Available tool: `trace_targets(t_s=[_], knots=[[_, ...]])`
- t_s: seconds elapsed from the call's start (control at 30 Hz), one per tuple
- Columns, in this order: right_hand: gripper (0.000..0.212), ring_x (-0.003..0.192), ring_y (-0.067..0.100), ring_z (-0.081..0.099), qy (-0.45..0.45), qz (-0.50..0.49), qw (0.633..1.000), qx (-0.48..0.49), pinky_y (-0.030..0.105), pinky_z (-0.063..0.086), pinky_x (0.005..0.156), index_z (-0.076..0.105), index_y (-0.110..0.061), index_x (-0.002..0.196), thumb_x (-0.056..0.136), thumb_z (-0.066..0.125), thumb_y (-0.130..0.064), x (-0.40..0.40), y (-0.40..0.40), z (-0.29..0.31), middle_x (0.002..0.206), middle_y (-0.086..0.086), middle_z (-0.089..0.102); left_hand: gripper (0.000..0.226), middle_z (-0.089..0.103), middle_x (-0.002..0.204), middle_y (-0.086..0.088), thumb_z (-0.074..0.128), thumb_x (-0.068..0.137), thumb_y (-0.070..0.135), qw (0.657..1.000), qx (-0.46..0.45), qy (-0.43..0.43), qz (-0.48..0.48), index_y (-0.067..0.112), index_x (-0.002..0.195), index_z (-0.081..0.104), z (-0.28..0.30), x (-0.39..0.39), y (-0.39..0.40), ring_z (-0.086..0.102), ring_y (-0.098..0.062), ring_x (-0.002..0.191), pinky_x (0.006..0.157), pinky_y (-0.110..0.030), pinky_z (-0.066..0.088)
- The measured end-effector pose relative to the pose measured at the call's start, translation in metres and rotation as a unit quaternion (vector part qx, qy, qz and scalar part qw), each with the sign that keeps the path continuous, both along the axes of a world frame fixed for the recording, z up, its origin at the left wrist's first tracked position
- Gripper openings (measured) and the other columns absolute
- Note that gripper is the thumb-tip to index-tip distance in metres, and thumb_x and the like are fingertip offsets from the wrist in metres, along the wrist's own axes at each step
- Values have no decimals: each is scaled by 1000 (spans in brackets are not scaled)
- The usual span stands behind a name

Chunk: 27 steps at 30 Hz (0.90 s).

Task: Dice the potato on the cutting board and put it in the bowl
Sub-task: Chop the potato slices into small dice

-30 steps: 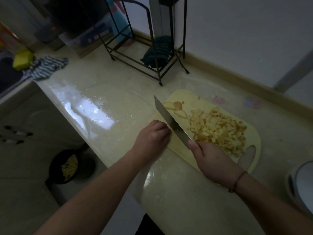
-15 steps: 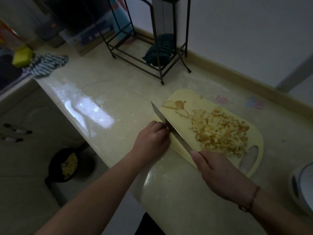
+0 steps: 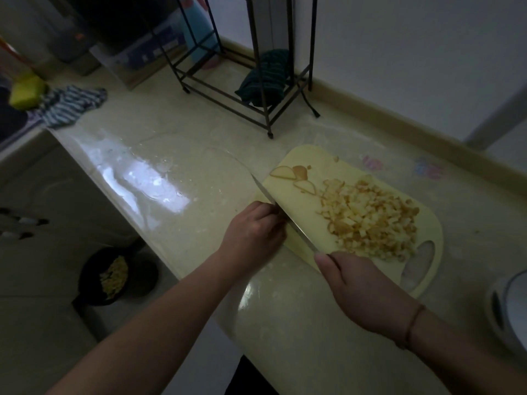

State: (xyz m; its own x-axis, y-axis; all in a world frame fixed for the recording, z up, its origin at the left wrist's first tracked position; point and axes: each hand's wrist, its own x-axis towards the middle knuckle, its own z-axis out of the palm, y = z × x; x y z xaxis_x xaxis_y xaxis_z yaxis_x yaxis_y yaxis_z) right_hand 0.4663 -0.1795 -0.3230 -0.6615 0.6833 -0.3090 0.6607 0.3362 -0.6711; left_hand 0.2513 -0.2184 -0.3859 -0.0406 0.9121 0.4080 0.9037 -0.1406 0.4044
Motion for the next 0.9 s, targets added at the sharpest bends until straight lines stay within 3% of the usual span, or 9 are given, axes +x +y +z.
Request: trace_targets(t_s=[0.17, 0.37, 0.7, 0.9], knots=[[49, 55, 7, 46, 19, -14, 1000, -4, 29, 28, 57, 46, -17, 62, 99, 32, -44, -2, 13, 1, 57, -3, 49, 16, 70, 89, -10, 64, 87, 14, 999, -4, 28, -20, 3, 88, 75, 2, -4, 1, 62, -26, 78, 63, -33, 53], [55, 52, 12, 44, 27, -25, 999, -24, 33, 36, 61, 44, -15, 61, 89, 22, -58, 5, 13, 4, 55, 1, 50, 6, 67, 87, -12, 71, 83, 6, 1000, -2, 12, -13, 1, 85, 73, 1, -1, 0, 62, -28, 77, 62, -37, 53], [61, 61, 12, 50, 61, -18, 998, -19, 24, 36, 60, 47, -13, 62, 84, 23, -65, 15, -3, 5, 56, 4, 51, 6, 68, 89, -13, 72, 82, 5, 1000, -14, 6, 0, 1, 86, 74, -1, -3, -9, 62, -31, 78, 66, -38, 50], [62, 69, 12, 55, 36, -16, 999, -13, 23, 38, 65, 51, -15, 65, 82, 22, -67, 32, -7, 7, 60, 4, 56, 2, 68, 81, -9, 74, 78, 6, 1000, -12, 23, 2, 5, 79, 74, 1, -3, -7, 61, -28, 72, 58, -37, 50]])
